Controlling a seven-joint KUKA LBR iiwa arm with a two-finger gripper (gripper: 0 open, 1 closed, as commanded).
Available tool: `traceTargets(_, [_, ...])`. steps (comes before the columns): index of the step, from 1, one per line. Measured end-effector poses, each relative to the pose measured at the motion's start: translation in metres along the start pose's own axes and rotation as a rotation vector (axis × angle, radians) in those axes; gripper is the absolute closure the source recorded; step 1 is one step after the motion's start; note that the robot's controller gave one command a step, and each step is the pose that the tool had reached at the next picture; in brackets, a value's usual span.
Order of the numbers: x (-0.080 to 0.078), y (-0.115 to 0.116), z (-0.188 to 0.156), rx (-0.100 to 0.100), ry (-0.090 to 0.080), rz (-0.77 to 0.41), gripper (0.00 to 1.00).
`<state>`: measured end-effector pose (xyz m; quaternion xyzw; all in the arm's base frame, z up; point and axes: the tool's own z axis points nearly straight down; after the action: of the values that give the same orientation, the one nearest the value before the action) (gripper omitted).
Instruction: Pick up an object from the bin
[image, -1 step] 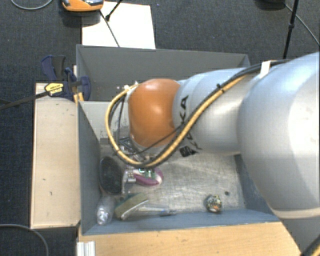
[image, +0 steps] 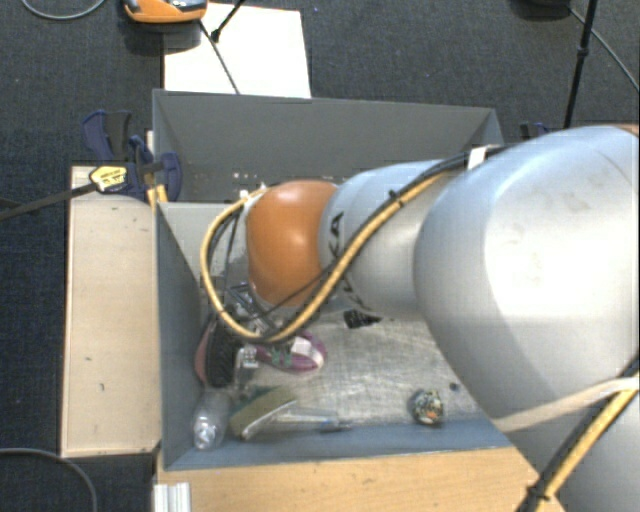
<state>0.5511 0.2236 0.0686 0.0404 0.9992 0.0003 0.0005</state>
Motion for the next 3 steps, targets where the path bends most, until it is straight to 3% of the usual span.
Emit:
traceTargets(1, [0.014, 0.015, -0.004, 0.010, -0.005, -0.267, 0.00])
traceTargets(2, [0.036, 0.023, -0.015, -0.001, -0.012, -0.753, 0.00])
traceTargets(3, [0.037, 0.024, -0.017, -0.003, -0.011, -0.745, 1.00])
